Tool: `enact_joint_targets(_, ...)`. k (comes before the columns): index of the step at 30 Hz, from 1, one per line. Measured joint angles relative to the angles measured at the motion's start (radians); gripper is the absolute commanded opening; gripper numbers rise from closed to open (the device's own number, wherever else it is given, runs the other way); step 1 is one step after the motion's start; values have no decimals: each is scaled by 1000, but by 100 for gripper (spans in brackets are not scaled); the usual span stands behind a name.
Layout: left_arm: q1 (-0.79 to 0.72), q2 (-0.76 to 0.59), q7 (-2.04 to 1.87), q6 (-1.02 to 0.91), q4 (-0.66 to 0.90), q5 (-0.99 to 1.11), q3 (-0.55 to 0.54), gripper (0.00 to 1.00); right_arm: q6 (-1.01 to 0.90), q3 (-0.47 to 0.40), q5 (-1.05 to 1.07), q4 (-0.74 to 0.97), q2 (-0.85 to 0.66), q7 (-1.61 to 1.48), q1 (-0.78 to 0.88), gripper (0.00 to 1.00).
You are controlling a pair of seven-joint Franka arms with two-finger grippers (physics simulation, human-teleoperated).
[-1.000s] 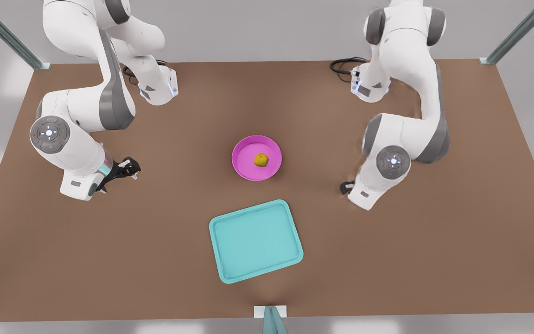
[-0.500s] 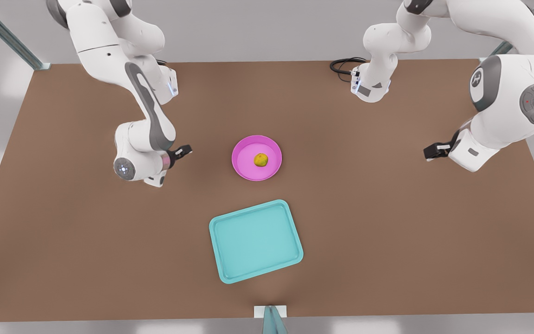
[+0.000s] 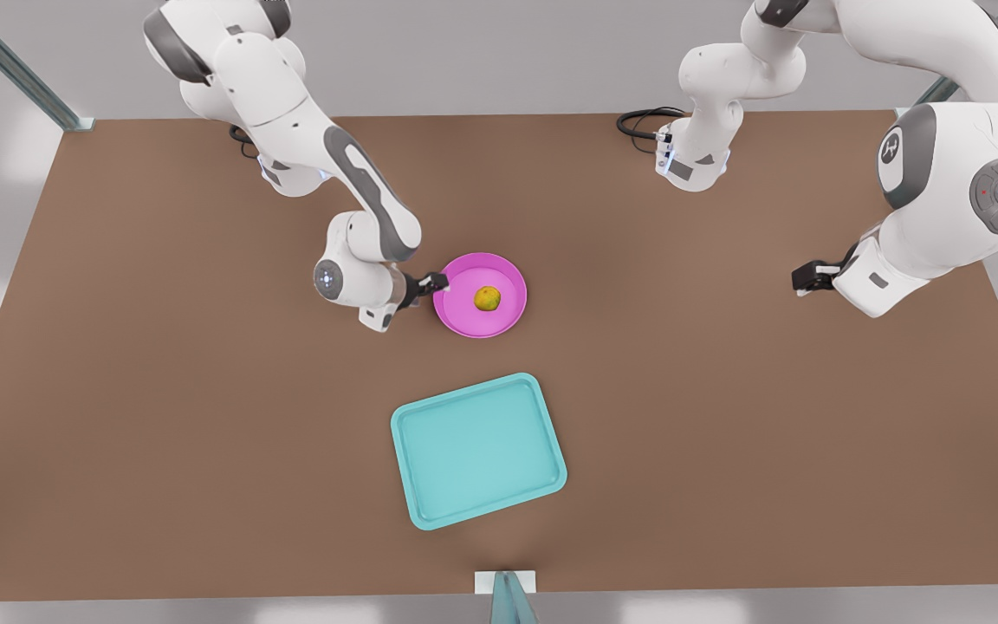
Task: Place the orange on the plate with the left arm and the plate on the tray with the right arm
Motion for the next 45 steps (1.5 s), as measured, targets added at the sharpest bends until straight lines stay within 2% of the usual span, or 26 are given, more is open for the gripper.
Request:
enact_joint_targets(14,0,0,45,0,0,0,0,100,52,37,17,19,59,9,0,100)
enact_joint_targets(15,0,0,47,0,0,0,0,100,52,38,17,20,61,10,0,97)
enact_joint_targets(16,0,0,48,0,0,0,0,100,53,42,18,21,67,9,0,85)
enact_joint_targets(22,0,1,58,1,0,0,0,100,55,49,20,37,88,9,-1,51)
enact_joint_targets(29,0,5,65,2,2,0,0,100,30,49,20,62,110,8,-13,38)
enact_joint_targets(32,0,5,67,2,2,0,0,100,3,49,22,67,102,5,-29,21)
enact_joint_targets(38,0,4,71,1,2,0,0,100,-48,47,25,97,87,-7,-40,21)
enact_joint_targets(45,0,4,74,2,2,0,0,100,-168,39,26,271,91,-17,-105,21)
